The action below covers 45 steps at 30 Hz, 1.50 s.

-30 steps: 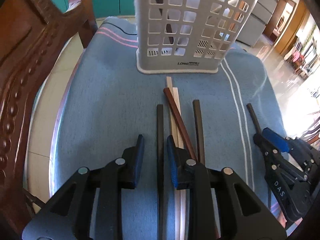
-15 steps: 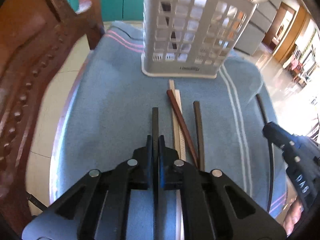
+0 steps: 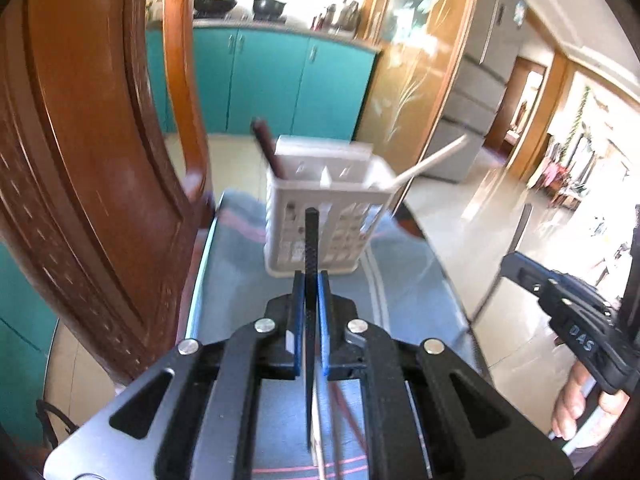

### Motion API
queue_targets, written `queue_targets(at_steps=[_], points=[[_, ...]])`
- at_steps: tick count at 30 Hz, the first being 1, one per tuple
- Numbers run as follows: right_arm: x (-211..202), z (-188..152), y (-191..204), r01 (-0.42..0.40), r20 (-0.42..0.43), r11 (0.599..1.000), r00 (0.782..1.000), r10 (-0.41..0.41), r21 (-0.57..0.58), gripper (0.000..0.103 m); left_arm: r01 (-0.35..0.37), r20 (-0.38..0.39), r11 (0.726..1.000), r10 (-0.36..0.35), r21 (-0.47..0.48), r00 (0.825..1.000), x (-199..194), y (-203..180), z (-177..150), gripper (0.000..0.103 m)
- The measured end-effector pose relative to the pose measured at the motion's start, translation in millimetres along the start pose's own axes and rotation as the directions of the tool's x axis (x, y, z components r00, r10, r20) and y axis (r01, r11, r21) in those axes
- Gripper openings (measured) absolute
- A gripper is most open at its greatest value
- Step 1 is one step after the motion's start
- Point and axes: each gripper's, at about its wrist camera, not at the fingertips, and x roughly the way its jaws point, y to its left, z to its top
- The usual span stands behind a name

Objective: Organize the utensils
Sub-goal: 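Lift both chopsticks up and lower them into the white basket, then open both tools and move them back down to the cloth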

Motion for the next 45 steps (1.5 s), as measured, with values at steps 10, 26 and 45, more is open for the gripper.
queue_targets(at_steps=[10, 26, 45], points=[[-37, 68, 18, -0.034, 0.177, 0.997, 0.983, 0.046, -0.069, 0.007, 0.042, 0.152, 0.998, -0.047, 0.036, 0.987, -54, -12, 68, 0.007], [31, 160, 33, 0.029, 0.309, 0.999, 0.951, -0.021, -0.019, 0.007, -0.116, 0.369, 0.986, 0.151, -0.117, 0.917, -19, -7, 168, 0.007], [26, 49, 13, -0.045, 0.242, 0.999, 0.969, 0.041, 0.01, 0.033, -0.084, 0.249, 0.992, 0.105, -0.093, 0.963, 8, 9, 83, 0.027]])
